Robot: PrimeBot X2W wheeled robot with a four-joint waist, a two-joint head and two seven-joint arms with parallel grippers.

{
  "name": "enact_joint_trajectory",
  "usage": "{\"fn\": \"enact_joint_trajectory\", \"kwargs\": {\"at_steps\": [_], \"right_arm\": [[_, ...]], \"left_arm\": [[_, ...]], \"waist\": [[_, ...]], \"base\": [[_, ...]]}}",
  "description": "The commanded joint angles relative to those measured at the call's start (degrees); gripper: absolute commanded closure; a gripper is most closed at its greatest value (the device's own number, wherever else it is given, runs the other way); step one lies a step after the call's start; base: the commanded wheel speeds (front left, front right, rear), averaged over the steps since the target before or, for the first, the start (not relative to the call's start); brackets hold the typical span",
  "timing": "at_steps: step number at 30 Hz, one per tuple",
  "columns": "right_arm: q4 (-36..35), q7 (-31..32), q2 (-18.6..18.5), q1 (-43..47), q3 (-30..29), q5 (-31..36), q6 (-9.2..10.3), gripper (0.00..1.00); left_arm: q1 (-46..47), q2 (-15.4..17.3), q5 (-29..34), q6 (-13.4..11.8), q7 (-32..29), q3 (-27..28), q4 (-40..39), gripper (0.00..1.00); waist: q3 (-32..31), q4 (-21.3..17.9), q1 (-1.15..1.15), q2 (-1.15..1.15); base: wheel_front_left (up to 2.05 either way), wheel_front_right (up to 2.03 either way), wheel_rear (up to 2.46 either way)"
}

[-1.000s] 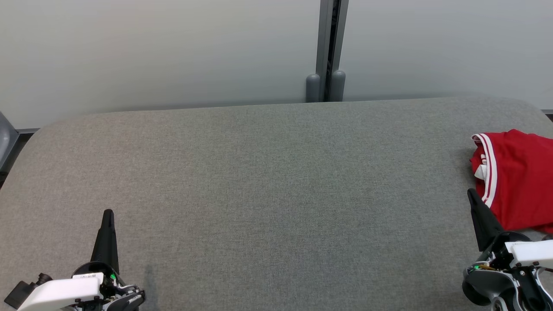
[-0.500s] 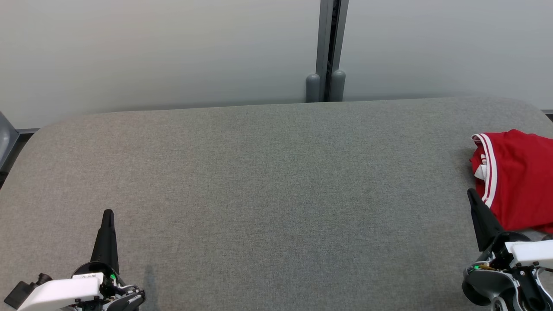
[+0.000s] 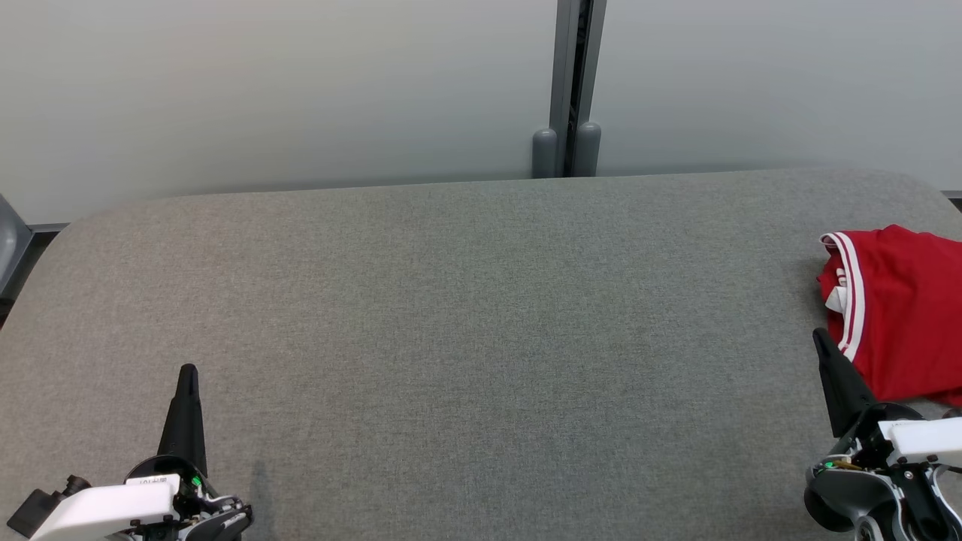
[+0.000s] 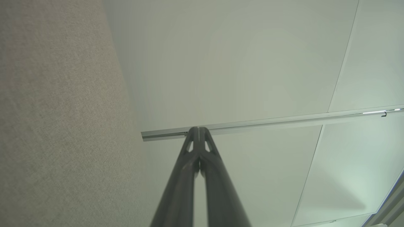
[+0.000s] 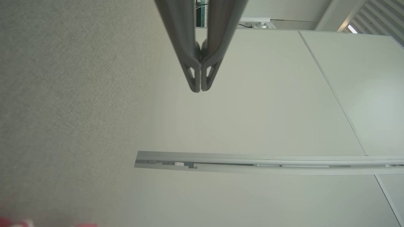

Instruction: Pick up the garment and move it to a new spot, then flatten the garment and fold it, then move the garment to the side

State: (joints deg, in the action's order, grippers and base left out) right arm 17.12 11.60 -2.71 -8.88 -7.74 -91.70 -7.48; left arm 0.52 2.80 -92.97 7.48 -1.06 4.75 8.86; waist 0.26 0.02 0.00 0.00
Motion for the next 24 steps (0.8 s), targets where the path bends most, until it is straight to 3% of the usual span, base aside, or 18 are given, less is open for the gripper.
{"fn": "enact_joint_trajectory", "kwargs": {"at_steps": [1, 24], "right_arm": [[-0.10, 0.10, -0.27, -0.39, -0.17, -0.40, -0.02, 1.00], [-0.10, 0.09, -0.27, -0.39, -0.15, -0.40, -0.02, 1.00]], "left_arm": [[1.07, 0.12, -0.08, 0.20, -0.20, 0.32, -0.02, 1.00], [1.08, 0.10, -0.04, 0.20, -0.23, 0.34, -0.02, 1.00]], "waist": [[0.00, 0.00, 0.00, 0.00], [0.00, 0.00, 0.00, 0.00]], "base": [[0.00, 0.00, 0.00], [0.00, 0.00, 0.00]]}}
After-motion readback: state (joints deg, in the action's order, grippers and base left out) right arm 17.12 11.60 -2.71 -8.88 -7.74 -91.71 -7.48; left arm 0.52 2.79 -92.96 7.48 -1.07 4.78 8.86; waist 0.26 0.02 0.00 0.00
